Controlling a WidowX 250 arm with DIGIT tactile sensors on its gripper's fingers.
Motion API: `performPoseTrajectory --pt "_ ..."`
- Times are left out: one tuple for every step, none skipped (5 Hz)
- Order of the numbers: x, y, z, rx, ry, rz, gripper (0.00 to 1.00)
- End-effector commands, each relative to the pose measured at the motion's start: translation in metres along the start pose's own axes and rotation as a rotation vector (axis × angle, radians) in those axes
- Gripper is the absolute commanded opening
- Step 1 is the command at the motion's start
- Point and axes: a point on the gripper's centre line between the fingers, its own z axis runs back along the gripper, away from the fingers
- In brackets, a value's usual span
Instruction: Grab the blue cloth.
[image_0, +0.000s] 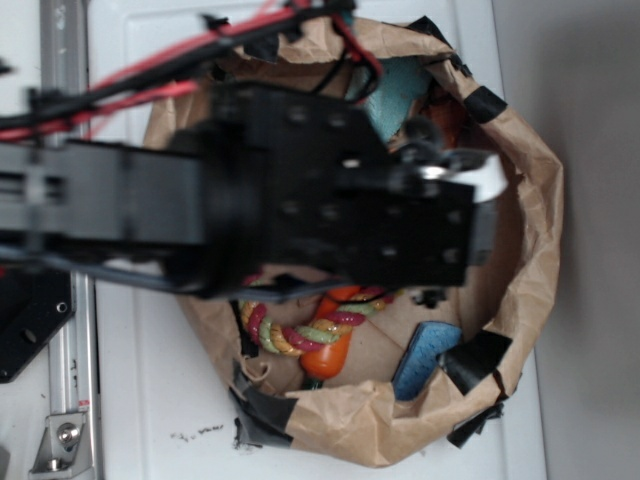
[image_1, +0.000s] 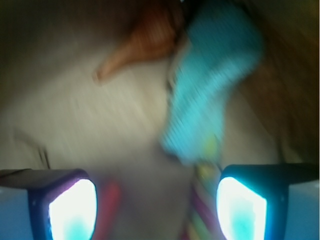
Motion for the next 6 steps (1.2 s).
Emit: performPoseTrajectory --pt "0.045 0.022 -0.026 0.024 -0.031 0.101 1.00" --pt "0.021 0.045 -0.030 0.030 -0.003 0.079 1.00" --pt "0.010 0.059 -0.038 0.064 0.025 0.051 1.00" --pt "0.022 0.059 -0.055 0.103 0.042 0.043 1.00" --pt "0.027 0.056 -0.063 0.139 0.030 0.022 0.96" --pt "0.026 0.056 -0.066 0.164 0.026 0.014 0.00"
